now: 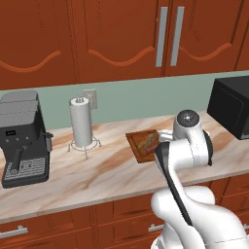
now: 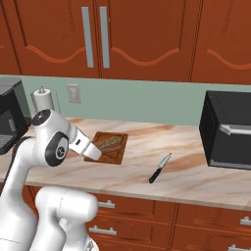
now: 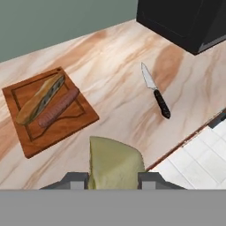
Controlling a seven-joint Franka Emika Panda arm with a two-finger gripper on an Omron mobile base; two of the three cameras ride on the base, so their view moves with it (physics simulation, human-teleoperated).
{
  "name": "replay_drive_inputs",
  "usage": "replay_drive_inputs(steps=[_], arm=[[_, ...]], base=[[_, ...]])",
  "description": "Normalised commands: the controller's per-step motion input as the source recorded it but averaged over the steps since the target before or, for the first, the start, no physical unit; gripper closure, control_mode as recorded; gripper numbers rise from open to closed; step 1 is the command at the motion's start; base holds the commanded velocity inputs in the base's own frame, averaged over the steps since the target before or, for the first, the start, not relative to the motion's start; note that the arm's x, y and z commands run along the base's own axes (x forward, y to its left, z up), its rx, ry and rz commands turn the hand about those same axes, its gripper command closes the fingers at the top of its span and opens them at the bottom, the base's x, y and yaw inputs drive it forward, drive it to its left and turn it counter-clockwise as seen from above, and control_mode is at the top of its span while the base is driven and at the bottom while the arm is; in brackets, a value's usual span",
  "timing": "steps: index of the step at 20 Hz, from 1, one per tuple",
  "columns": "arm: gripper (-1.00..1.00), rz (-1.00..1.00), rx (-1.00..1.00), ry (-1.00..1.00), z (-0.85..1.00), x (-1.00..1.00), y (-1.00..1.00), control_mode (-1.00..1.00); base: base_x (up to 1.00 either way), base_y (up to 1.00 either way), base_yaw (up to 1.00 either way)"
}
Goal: Retrieve the sausage and cheese from the fridge and place them on the cutting board on the counter.
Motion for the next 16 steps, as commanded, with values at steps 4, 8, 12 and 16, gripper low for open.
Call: replay_drive_inputs(steps=[4, 8, 12, 16], arm=[[1.0, 0.0, 0.04, 0.0, -0.25, 0.5, 0.0, -1.0], [1.0, 0.0, 0.07, 0.0, -0.22, 0.47, 0.0, -1.0], [1.0, 0.0, 0.08, 0.0, -0.27, 0.39, -0.05, -1.0], [1.0, 0.0, 0.07, 0.0, -0.31, 0.34, -0.07, -1.0]], base=[[0.0, 0.0, 0.0], [0.0, 0.0, 0.0], [0.0, 0.0, 0.0], [0.0, 0.0, 0.0]])
